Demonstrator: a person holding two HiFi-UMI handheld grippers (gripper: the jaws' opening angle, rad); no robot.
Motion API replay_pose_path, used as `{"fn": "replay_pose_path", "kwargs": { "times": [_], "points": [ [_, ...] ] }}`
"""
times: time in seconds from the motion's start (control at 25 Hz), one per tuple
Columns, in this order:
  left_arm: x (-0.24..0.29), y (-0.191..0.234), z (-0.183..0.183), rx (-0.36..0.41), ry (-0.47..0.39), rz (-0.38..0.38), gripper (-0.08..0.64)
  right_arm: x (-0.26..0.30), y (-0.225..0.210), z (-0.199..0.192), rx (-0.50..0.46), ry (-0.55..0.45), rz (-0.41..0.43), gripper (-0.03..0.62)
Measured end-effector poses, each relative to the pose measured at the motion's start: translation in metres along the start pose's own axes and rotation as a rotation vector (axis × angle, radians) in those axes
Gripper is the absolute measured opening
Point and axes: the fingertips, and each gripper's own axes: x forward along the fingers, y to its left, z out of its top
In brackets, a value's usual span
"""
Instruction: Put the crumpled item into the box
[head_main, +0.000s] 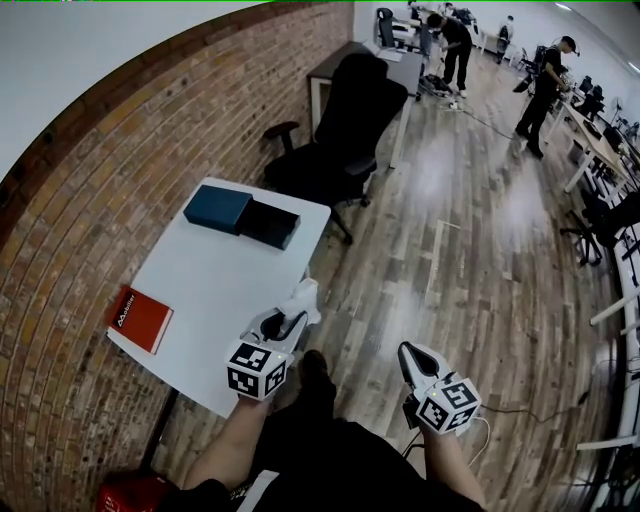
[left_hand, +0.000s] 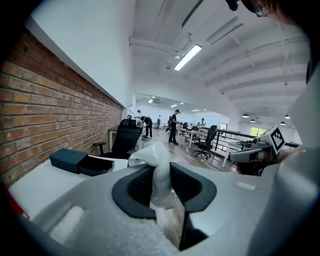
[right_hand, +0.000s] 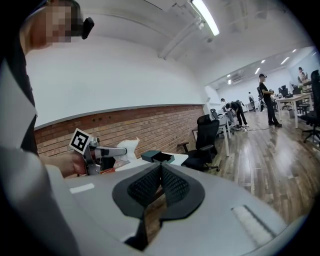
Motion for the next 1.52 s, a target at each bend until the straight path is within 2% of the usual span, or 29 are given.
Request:
{"fn": "replay_pose_path", "kwargs": {
  "times": [0.32,0.6,1.0,1.16,1.36,1.52],
  "points": [
    [0.073,0.053,0.020,-0.051,-0.029,-0.003,0.094,0.072,-0.037,0.035,-0.047,0.035,0.017,0.000],
    [0.117,0.124,0.050,-0.071,-0.049,0.004,0.094,0.173,-0.053,0.072,-0.076,0.070,0.059,0.000],
    [0.130,0.234,0.059,-0.159,-0.084,0.106,0.094,0.316,-0.009,0.089,-0.139,0.172,0.250,0.000],
    [0.131,0.259,0.045,-0.201,-0.063,0.150,0.094,0.352,-0.005,0.086,-0.132,0.220,0.298,0.000],
    [0.146,0.288,0.037,-0.251,-0.049,0.207,0.094,0.398,0.005,0.079,-0.150,0.282,0.418,0.000],
    [0.172,0.308,0.029,-0.292,-0.014,0.267,0.094,0.434,-0.009,0.075,-0.154,0.336,0.499,0.000]
  ]
}}
